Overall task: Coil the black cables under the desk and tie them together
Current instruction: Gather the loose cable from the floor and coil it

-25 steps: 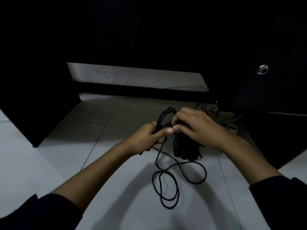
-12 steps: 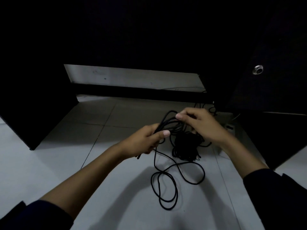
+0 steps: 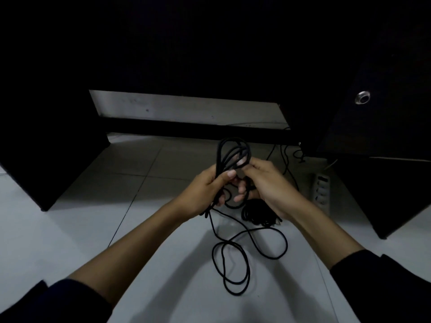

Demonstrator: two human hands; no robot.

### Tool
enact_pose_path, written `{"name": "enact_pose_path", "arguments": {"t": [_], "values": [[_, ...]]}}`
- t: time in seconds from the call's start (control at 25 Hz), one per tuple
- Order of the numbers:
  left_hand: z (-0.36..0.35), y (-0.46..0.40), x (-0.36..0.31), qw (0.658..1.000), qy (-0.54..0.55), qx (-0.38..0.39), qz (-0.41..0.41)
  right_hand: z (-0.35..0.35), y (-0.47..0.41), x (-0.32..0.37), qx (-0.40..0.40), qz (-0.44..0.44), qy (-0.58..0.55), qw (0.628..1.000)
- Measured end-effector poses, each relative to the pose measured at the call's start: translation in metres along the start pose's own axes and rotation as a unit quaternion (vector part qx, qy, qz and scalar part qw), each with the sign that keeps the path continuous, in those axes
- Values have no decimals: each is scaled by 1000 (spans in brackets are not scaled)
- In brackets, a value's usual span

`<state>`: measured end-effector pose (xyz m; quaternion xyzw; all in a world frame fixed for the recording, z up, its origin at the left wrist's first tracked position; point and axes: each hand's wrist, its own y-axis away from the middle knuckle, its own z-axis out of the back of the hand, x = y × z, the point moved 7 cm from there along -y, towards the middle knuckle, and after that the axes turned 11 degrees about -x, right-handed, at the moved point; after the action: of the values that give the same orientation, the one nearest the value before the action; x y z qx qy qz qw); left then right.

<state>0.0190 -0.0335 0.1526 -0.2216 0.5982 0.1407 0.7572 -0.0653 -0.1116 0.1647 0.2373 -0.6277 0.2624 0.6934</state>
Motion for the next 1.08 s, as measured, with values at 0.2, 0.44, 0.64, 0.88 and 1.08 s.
{"name": "enact_pose_path", "arguments": {"t": [0.2,0.44,0.64,0.88,1.08], "values": [[-2,-1,1,1000,-6,18,2,0,-4,3,-10,7,75,997],[-11,8,4,997,30,65,38,4,-5,2,9,25,92,995],[-17,9,7,994,50,76,53,3,-2,3,27,17,67,997],[-12,2,-3,985,152,37,75,-16,7,-25,96,-22,-99,990],[-4,-1,0,964,237,-5,118,-40,22,-42,164,-28,-105,980]]}}
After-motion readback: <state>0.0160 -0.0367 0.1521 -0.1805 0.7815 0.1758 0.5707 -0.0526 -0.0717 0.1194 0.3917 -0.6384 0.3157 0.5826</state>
